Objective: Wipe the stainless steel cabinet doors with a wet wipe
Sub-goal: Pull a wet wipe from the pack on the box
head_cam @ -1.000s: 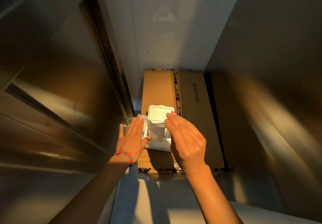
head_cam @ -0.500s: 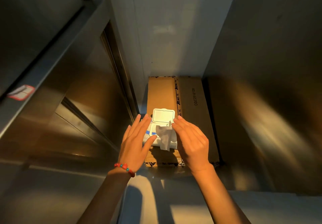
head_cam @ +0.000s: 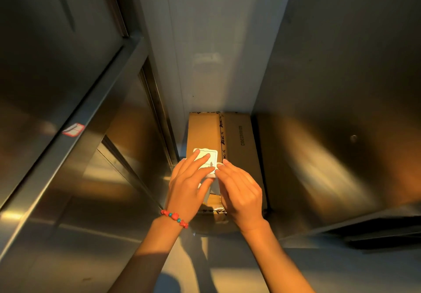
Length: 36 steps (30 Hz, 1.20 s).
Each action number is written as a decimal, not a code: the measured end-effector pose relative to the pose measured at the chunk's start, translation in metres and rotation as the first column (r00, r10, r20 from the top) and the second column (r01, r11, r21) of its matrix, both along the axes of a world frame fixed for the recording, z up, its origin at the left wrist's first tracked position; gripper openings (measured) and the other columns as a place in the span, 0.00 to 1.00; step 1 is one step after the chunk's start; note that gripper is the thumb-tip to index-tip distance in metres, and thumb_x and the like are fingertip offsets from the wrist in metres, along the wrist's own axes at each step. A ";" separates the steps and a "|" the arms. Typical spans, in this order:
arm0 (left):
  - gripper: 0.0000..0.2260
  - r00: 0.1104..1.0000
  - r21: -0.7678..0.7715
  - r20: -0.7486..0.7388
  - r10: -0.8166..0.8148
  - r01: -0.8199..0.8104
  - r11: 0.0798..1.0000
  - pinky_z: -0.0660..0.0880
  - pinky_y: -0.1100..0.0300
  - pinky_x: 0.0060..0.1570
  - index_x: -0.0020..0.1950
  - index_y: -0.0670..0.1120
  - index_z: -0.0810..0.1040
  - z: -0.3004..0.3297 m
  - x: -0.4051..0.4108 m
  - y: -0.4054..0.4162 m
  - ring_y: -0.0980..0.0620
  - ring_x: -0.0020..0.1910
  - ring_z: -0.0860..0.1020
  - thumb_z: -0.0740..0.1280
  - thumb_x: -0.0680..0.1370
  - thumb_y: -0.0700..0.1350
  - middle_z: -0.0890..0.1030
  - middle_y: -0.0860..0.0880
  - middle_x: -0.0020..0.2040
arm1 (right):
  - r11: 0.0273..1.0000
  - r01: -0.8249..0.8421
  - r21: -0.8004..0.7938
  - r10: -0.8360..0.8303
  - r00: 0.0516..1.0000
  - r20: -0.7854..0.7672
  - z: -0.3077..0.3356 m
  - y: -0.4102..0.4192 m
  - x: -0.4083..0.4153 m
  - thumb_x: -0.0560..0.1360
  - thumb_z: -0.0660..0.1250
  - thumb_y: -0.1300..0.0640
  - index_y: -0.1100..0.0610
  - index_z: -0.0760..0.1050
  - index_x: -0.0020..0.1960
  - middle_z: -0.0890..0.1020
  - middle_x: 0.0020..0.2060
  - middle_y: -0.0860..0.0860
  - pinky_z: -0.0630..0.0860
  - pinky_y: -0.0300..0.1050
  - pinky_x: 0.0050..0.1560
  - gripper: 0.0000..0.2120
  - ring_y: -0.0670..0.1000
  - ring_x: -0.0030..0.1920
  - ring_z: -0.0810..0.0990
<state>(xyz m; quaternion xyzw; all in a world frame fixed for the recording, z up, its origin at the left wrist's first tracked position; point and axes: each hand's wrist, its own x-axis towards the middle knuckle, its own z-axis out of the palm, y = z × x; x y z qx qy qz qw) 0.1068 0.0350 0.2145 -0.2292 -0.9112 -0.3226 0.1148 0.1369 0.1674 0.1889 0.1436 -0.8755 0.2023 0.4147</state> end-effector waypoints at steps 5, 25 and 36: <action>0.10 0.992 0.005 -0.116 0.041 -0.041 0.999 0.61 0.39 0.58 0.42 0.41 0.84 0.023 0.016 0.004 0.36 0.56 0.78 0.76 0.64 0.31 0.83 0.40 0.51 | 0.999 -0.036 -0.001 0.036 0.999 0.038 0.025 0.006 0.018 0.74 0.67 0.60 0.65 0.82 0.48 0.84 0.48 0.58 0.81 0.48 0.50 0.09 0.55 0.53 0.82; 0.10 0.991 -0.003 -0.133 0.031 -0.032 0.999 0.65 0.36 0.58 0.41 0.41 0.85 0.077 0.069 -0.005 0.35 0.57 0.76 0.76 0.64 0.30 0.82 0.39 0.52 | 0.959 -0.211 -0.191 0.268 0.893 0.360 0.081 0.021 0.063 0.73 0.68 0.56 0.61 0.80 0.55 0.83 0.52 0.54 0.79 0.47 0.52 0.13 0.52 0.54 0.81; 0.06 0.983 -0.016 -0.183 -0.016 0.014 1.000 0.69 0.36 0.55 0.42 0.42 0.85 0.080 0.082 -0.002 0.36 0.54 0.78 0.74 0.66 0.39 0.82 0.39 0.52 | 0.978 -0.151 -0.145 0.203 0.857 0.473 0.085 0.017 0.077 0.72 0.72 0.60 0.61 0.81 0.54 0.83 0.52 0.54 0.81 0.49 0.50 0.11 0.54 0.54 0.81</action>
